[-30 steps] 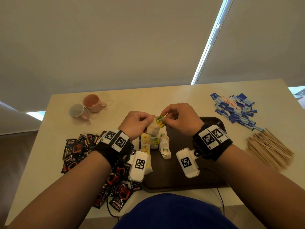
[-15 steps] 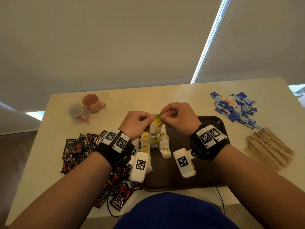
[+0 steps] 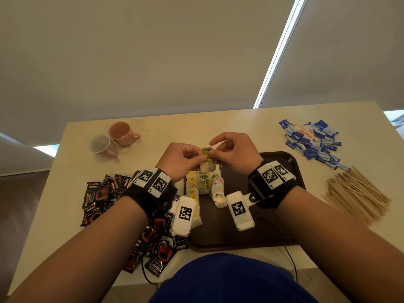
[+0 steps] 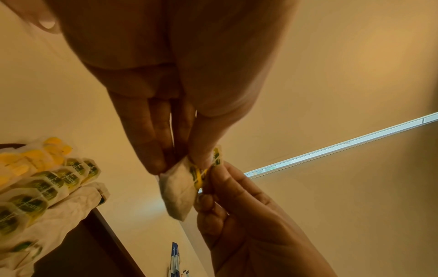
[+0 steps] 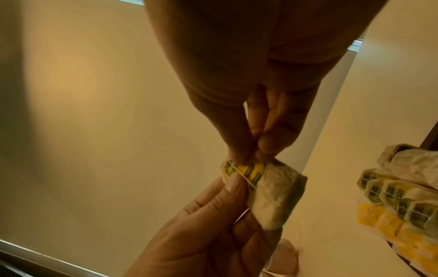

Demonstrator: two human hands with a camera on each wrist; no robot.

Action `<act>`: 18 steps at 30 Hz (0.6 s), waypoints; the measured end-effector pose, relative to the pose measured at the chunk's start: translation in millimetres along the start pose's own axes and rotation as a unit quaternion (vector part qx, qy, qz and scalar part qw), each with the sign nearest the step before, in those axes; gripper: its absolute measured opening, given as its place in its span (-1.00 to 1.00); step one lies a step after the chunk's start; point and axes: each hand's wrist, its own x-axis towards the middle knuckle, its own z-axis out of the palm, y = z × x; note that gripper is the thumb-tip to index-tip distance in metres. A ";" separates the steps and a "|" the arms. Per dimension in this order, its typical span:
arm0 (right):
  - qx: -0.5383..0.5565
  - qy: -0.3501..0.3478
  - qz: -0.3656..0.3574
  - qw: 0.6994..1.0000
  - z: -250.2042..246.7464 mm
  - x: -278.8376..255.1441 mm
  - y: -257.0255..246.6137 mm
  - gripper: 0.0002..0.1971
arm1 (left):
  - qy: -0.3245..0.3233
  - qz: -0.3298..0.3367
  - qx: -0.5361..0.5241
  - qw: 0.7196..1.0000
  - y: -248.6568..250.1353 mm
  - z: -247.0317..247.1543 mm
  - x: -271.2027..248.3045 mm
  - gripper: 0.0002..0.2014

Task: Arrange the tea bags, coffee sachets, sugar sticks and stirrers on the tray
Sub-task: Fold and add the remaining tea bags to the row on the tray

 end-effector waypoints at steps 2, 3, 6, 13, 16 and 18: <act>-0.006 -0.024 -0.006 1.000 -1.9 0.4 0.0 -0.82 | 0.002 -0.001 0.007 1.000 -0.4 -1.5 0.4 -0.88; -0.009 -0.033 -0.007 0.999 -3.1 0.8 0.3 -0.84 | 0.004 -0.002 0.013 1.000 -0.9 -2.0 1.2 -0.89; -0.025 -0.035 -0.012 0.999 -4.6 5.2 1.7 -0.90 | 0.007 -0.006 0.027 1.000 -2.0 -3.0 5.2 -0.93; -0.041 -0.060 0.024 0.997 1.9 9.3 21.4 -0.95 | 0.011 -0.032 0.065 0.997 -15.4 -5.0 8.6 -0.89; -0.054 -0.068 0.090 0.992 12.4 2.7 51.2 -0.95 | 0.023 -0.050 0.070 0.996 -26.2 -6.2 8.2 -0.91; -0.076 -0.082 0.131 0.985 22.5 -0.7 72.6 -0.95 | 0.032 -0.065 0.060 0.996 -32.0 -7.2 8.5 -0.91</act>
